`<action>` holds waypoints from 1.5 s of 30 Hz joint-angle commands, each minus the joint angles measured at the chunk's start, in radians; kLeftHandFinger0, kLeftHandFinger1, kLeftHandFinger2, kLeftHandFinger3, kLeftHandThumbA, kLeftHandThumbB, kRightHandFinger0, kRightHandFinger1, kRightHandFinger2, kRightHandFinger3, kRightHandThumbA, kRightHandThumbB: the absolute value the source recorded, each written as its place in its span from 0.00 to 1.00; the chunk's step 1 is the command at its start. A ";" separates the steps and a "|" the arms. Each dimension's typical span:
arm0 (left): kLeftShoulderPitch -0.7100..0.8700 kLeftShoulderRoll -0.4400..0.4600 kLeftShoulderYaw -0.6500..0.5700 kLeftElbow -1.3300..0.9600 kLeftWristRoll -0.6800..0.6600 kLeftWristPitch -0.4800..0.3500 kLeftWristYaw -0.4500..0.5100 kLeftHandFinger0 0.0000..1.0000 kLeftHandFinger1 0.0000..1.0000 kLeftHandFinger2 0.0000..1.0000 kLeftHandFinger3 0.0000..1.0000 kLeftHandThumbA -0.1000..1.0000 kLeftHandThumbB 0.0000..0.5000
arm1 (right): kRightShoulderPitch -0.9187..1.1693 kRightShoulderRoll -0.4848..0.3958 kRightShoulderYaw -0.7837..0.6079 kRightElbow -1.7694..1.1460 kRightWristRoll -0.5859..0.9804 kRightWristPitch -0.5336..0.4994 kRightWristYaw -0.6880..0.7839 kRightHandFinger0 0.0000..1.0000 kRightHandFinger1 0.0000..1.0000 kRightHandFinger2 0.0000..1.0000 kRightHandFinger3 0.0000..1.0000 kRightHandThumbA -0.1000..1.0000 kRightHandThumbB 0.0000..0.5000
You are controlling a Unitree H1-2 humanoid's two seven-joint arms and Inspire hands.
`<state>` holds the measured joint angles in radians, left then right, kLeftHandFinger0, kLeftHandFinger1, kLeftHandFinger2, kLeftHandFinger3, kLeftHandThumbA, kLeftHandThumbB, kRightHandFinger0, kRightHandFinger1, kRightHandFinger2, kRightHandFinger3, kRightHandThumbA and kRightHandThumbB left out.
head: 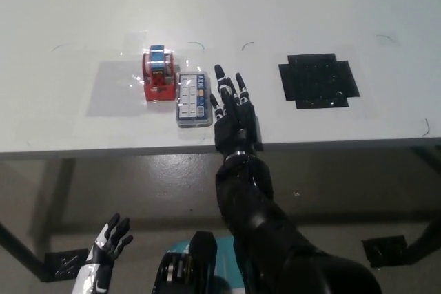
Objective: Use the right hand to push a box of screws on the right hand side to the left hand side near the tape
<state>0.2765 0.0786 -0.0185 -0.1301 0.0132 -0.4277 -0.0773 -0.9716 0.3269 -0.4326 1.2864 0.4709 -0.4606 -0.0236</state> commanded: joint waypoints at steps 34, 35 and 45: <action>-0.118 0.053 0.052 0.002 -0.063 0.045 -0.014 1.00 1.00 1.00 1.00 0.99 0.22 | 1.028 -0.442 0.475 -1.457 -0.309 0.108 0.139 1.00 1.00 1.00 1.00 1.00 0.60; -0.124 0.060 0.054 -0.001 -0.060 0.050 -0.016 1.00 1.00 1.00 1.00 1.00 0.21 | 1.053 -0.447 0.488 -1.454 -0.327 0.100 0.137 1.00 1.00 1.00 1.00 1.00 0.58; -0.169 0.066 0.078 -0.001 -0.038 0.084 0.001 1.00 1.00 1.00 1.00 1.00 0.25 | 1.174 -0.431 0.562 -1.316 -0.403 -0.006 0.116 1.00 1.00 1.00 1.00 1.00 0.52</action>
<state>0.1136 0.1339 0.0509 -0.1042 -0.0121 -0.3656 -0.0800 0.2020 -0.1105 0.1118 -0.0656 0.1035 -0.3628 0.0562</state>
